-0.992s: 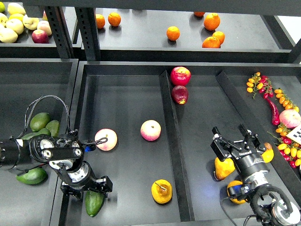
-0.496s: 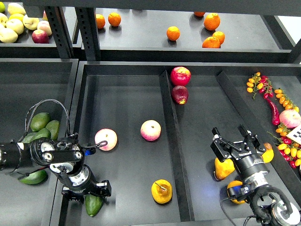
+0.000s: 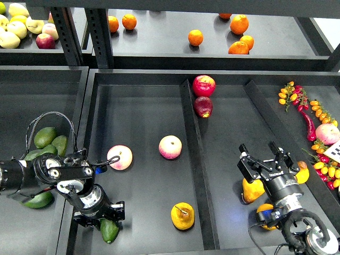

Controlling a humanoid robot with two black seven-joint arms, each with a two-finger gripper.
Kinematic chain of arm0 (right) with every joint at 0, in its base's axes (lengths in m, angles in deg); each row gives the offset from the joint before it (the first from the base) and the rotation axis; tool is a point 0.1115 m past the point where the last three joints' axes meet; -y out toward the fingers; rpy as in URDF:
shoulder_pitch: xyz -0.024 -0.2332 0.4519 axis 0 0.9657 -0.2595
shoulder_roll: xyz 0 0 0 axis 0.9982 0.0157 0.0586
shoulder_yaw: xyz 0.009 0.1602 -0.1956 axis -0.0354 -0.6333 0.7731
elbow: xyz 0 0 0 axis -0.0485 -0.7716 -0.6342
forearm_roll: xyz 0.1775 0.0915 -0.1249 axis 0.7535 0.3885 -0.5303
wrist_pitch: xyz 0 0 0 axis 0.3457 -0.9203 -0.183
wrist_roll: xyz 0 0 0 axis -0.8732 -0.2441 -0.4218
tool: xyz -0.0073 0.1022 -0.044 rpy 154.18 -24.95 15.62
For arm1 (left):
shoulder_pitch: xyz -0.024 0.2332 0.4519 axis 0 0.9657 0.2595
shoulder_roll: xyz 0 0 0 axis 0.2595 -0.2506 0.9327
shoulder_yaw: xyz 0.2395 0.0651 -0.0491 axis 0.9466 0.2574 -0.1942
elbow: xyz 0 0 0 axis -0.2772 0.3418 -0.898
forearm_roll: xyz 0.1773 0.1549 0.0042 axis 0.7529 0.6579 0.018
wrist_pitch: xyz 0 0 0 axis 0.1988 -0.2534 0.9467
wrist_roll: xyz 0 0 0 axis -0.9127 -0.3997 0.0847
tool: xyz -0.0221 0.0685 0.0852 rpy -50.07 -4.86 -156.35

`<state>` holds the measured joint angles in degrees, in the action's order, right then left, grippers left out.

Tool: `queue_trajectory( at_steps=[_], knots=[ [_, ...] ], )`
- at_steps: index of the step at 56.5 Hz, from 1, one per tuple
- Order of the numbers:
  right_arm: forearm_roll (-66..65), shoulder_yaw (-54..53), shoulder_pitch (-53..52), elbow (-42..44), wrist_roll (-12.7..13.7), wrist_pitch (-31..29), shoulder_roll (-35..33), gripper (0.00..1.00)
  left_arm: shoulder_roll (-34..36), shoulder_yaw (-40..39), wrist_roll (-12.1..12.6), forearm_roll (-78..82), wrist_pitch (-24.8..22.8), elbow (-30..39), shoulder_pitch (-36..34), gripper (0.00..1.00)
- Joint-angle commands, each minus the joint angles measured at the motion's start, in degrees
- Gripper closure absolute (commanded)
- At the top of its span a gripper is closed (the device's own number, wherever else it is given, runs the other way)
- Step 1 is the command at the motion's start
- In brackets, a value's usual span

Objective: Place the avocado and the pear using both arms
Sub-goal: 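Lower the left gripper and grasp the green avocado, then carry the avocado with the left gripper into the avocado bin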

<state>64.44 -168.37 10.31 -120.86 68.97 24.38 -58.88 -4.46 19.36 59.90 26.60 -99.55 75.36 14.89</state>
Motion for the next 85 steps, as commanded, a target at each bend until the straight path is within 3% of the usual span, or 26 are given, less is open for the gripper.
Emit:
queue_trajectory(
  at_steps=[1, 27, 40, 41, 55, 85],
  knots=[
    [0.0, 0.0, 0.1, 0.0, 0.0, 0.0, 0.0, 0.00, 0.1, -0.1, 0.0, -1.2, 0.0, 0.0, -2.2, 0.73],
    [0.0, 0.0, 0.2, 0.2, 0.0, -0.1, 0.7, 0.00, 1.3, -5.1, 0.0, -2.0, 0.0, 0.0, -11.3, 0.72],
    [0.0, 0.1, 0.2, 0.1, 0.0, -0.6, 1.5, 0.00, 7.4, -8.6, 0.0, -2.0, 0.0, 0.8, -13.8, 0.72],
    [0.0, 0.1, 0.1, 0.1, 0.0, -0.7, 1.5, 0.00, 10.3, -9.7, 0.0, -2.1, 0.0, 1.0, -13.8, 0.71],
    [0.0, 0.3, 0.1, 0.1, 0.0, -0.7, 1.5, 0.00, 19.6, -13.8, 0.0, -2.0, 0.0, 1.4, -12.8, 0.71],
    [0.0, 0.3, 0.1, 0.1, 0.1, -0.8, 1.5, 0.00, 35.1, -22.1, 0.0, -2.0, 0.0, 2.0, -3.7, 0.69]
  ],
)
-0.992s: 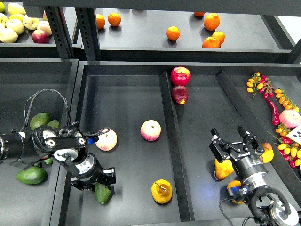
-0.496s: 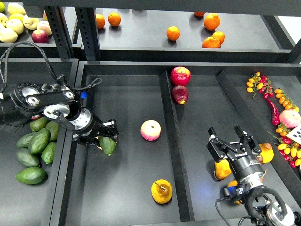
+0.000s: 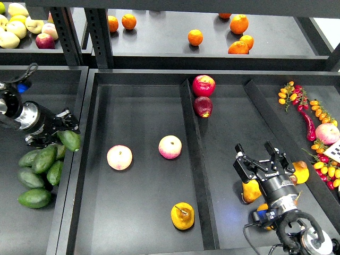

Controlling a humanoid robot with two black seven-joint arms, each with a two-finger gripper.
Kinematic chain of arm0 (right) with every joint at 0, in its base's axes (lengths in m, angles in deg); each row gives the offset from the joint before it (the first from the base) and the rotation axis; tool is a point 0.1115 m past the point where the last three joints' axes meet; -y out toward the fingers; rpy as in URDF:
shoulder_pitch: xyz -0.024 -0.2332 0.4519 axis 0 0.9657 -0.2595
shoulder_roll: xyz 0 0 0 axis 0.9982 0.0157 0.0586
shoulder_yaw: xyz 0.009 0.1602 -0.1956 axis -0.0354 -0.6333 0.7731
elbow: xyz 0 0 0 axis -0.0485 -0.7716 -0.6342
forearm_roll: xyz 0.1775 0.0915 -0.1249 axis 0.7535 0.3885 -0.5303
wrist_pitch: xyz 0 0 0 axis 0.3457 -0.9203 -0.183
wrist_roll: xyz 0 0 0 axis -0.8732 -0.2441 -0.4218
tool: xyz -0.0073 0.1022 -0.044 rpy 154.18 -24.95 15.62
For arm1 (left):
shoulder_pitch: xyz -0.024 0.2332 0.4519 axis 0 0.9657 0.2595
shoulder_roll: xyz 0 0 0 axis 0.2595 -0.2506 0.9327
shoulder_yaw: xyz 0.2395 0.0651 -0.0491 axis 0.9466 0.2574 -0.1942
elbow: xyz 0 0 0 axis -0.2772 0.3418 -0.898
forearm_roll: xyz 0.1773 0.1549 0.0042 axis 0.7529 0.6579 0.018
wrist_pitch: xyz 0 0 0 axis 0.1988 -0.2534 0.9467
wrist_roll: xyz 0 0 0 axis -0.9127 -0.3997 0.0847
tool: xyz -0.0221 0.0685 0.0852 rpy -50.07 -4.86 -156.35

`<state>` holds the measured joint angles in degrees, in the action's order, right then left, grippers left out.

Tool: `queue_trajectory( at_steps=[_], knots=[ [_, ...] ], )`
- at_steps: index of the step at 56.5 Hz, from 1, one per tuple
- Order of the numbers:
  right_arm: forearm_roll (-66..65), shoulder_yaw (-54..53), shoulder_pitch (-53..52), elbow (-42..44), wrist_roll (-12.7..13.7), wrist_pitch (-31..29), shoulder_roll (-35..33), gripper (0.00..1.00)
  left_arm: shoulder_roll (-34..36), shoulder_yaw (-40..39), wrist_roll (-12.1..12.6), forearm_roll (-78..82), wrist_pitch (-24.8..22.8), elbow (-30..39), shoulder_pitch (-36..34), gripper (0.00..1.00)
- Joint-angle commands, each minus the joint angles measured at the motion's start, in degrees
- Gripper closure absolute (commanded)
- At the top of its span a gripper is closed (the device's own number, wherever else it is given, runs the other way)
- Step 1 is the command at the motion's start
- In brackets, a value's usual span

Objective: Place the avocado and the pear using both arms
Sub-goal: 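Carry the avocado with the left gripper into the avocado bin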

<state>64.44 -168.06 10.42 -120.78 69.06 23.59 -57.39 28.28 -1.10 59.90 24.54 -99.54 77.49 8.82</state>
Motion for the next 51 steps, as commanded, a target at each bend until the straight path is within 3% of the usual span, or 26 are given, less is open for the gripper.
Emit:
queue_trajectory(
  at_steps=[1, 20, 51],
  knots=[
    [0.0, 0.0, 0.0, 0.0, 0.0, 0.0, -0.1, 0.00, 2.6, -1.8, 0.0, -0.1, 0.0, 0.0, 2.7, 0.69],
    [0.0, 0.2, 0.0, 0.0, 0.0, 0.0, 0.0, 0.00, 2.7, -5.4, 0.0, 1.2, 0.0, 0.0, 12.6, 0.67],
    [-0.1, -0.4, -2.5, 0.0, -0.2, 0.1, 1.3, 0.00, -1.1, -8.0, 0.0, 3.4, 0.0, -1.4, 18.2, 0.66]
  ],
)
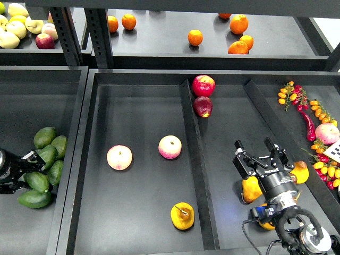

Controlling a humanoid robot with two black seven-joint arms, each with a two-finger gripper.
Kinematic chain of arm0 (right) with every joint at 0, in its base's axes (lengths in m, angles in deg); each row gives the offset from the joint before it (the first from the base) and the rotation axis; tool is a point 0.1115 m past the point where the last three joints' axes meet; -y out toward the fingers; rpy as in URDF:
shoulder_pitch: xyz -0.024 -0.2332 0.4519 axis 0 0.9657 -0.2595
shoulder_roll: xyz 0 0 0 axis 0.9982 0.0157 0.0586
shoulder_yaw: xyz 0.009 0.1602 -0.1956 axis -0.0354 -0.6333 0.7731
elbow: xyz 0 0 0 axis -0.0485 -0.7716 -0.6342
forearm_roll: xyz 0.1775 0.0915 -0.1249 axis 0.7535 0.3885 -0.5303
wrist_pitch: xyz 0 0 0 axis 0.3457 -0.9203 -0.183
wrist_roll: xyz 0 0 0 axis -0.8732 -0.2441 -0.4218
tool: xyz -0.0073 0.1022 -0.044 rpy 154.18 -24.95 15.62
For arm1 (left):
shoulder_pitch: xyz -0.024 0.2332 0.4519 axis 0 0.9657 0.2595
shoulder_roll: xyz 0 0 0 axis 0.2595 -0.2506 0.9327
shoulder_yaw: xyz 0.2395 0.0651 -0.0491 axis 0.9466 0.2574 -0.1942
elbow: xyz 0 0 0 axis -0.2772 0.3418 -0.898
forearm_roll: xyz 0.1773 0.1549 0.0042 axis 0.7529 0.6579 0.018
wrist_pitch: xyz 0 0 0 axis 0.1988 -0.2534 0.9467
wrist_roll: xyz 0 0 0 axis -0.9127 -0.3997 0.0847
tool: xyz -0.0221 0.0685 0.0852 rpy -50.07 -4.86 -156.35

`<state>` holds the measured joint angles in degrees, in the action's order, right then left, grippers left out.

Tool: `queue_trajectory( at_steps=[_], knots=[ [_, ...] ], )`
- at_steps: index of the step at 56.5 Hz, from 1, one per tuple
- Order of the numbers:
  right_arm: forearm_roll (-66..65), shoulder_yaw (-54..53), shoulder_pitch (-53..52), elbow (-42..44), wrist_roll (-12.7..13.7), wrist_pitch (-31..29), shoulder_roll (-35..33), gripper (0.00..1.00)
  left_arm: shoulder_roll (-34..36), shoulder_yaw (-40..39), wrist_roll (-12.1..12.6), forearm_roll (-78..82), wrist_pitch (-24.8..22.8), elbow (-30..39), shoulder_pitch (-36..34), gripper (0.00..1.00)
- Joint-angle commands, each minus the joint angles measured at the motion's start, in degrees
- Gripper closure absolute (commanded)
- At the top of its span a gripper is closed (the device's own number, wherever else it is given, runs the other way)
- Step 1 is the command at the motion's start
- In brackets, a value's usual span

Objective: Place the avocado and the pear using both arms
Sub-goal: 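Release the avocado among the other avocados with the left gripper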

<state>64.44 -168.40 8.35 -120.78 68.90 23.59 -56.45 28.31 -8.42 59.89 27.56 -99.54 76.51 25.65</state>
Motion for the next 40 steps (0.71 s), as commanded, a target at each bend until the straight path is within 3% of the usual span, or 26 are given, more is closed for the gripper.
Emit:
queue_trajectory(
  at_steps=[1, 40],
  knots=[
    [-0.1, 0.1, -0.5, 0.0, 0.0, 0.1, 0.4, 0.00, -1.3, -0.7, 0.0, 0.5, 0.0, -0.4, 1.5, 0.66],
    [-0.1, 0.1, -0.5, 0.0, 0.0, 0.2, 0.7, 0.00, -4.9, -0.9, 0.0, 2.7, 0.0, -2.8, 3.5, 0.54]
  ],
)
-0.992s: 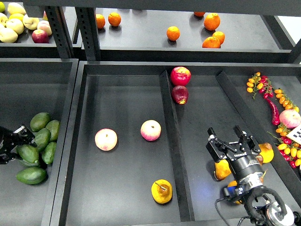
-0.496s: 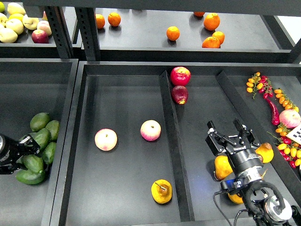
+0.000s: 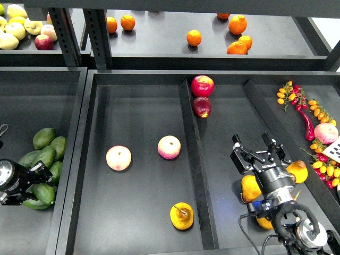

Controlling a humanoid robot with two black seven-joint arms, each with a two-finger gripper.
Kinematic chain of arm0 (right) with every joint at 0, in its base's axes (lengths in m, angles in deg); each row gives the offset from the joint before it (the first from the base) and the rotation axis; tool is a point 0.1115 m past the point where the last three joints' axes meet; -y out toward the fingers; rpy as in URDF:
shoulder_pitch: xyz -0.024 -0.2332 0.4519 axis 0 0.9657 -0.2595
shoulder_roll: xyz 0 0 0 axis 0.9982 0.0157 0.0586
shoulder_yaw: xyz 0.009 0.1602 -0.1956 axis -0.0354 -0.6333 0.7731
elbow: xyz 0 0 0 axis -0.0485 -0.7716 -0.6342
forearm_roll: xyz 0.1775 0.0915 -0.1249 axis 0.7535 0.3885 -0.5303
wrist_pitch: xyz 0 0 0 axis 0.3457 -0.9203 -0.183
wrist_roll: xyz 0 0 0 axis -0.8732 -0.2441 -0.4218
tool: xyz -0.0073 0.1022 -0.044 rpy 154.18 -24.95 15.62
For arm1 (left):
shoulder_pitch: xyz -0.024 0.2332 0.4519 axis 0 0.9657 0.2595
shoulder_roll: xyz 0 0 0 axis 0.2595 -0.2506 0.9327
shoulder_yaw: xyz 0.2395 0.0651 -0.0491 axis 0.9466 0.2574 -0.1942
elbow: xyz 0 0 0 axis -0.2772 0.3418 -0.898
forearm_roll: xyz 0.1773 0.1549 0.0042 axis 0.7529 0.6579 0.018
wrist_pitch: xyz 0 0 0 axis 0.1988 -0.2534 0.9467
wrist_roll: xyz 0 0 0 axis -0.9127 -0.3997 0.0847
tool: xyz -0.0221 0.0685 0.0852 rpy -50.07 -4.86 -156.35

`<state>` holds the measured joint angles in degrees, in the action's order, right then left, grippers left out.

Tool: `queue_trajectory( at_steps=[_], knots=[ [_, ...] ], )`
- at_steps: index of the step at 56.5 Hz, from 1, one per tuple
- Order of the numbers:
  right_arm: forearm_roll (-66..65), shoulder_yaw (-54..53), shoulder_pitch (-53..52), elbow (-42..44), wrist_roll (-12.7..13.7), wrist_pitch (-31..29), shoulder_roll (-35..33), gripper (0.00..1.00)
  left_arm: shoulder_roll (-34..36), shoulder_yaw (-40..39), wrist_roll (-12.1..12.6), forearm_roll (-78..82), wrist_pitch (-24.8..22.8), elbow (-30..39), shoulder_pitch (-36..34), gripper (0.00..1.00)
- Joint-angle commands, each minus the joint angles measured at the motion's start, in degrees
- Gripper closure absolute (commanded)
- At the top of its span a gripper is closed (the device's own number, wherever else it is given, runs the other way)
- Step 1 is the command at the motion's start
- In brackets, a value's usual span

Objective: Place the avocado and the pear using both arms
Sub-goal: 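Release the avocado among the other avocados with the left gripper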

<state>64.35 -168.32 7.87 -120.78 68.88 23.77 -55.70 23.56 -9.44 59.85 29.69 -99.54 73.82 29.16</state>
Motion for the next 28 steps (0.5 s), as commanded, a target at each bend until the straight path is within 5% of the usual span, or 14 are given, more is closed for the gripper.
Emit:
queue_trajectory(
  at_steps=[1, 28],
  knots=[
    [0.0, 0.0, 0.0, 0.0, 0.0, 0.0, 0.0, 0.00, -0.1, 0.2, 0.0, 0.7, 0.0, 0.0, 0.0, 0.53],
    [0.0, 0.0, 0.0, 0.0, 0.1, 0.0, -0.1, 0.00, -0.7, 0.2, 0.0, 1.1, 0.0, -0.5, 0.0, 0.21]
  ],
)
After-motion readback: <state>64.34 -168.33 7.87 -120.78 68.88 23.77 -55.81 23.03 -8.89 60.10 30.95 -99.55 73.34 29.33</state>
